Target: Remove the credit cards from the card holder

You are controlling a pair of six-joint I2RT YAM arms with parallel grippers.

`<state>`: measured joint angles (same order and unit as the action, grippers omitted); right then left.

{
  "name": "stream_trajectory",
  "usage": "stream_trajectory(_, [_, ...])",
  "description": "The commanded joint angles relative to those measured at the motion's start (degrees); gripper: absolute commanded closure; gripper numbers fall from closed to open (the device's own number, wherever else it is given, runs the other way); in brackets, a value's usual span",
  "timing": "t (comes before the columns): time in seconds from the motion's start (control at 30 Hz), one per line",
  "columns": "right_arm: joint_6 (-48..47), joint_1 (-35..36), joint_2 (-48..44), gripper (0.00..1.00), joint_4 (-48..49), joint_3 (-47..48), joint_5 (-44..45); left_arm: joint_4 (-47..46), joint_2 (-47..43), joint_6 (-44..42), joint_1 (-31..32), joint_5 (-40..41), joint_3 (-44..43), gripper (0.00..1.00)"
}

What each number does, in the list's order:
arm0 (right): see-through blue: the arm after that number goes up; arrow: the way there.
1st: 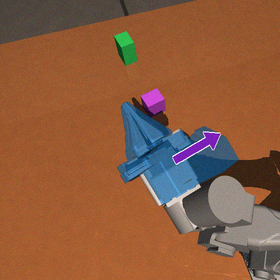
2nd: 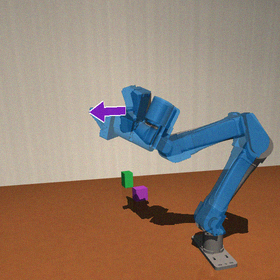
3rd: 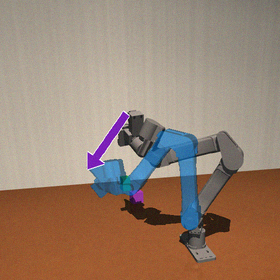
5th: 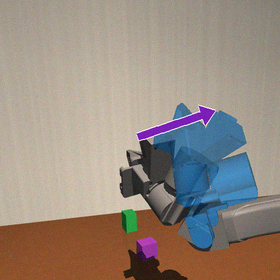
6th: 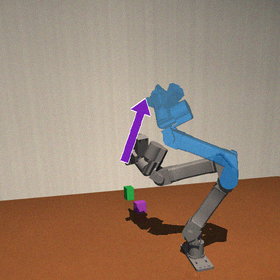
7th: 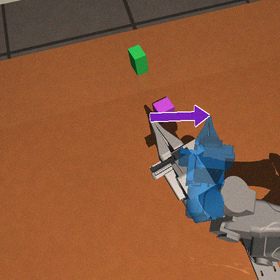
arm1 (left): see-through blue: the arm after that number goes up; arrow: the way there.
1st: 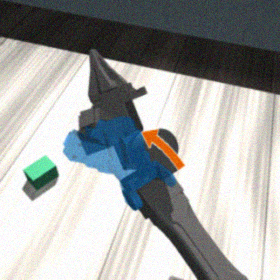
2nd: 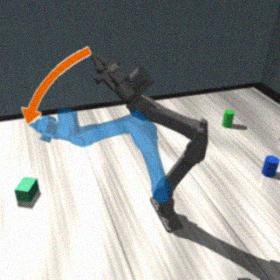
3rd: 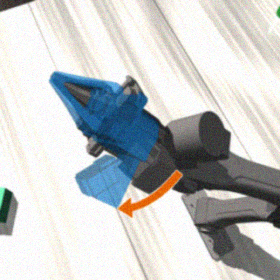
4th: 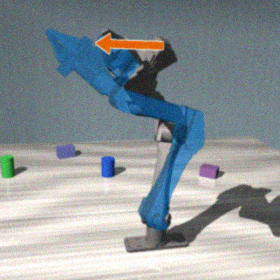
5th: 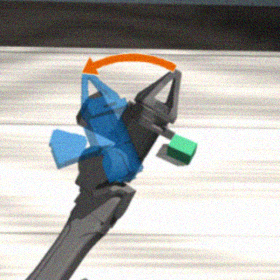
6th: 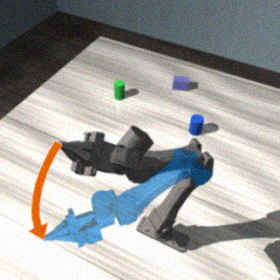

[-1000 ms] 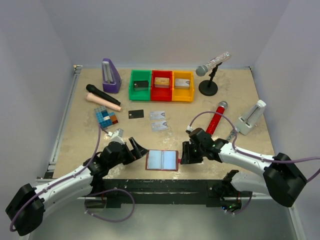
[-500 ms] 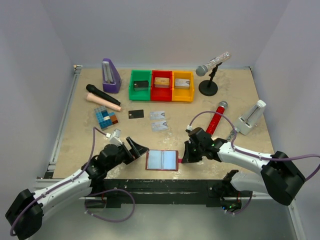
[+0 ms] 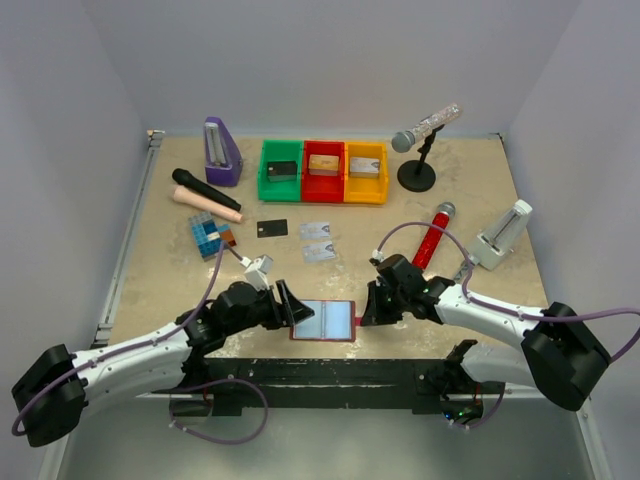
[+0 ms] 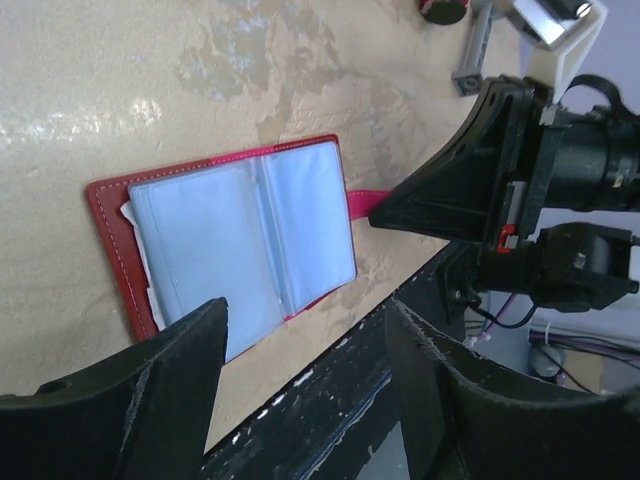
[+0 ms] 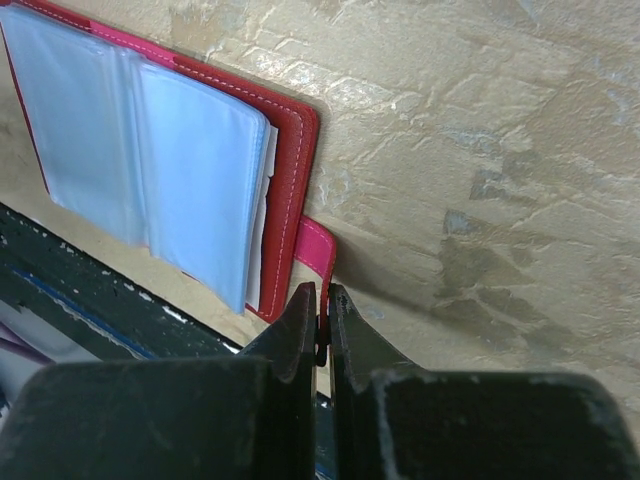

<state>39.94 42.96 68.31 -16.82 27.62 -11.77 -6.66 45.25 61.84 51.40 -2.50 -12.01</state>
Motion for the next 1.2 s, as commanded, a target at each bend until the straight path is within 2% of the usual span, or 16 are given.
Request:
stream_trajectory(0.0, [0.5,-0.2,0.2,1.0,2.0,-0.5,-1.2,0.9,3.0,-1.9,3.3,3.7,-2.3,0.32])
stream_trajectory(0.37, [0.6,-0.2,0.5,1.0,3.1,-1.0,-2.0,1.8,5.6,-0.5,4.2,6.6,-1.6,0.33])
stream_trajectory(1.17, [0.0,-0.2,2.4,1.0,5.3,-1.7,-3.7,-3.4,12.7,-0.6,4.7,3.6,-2.8,0.36])
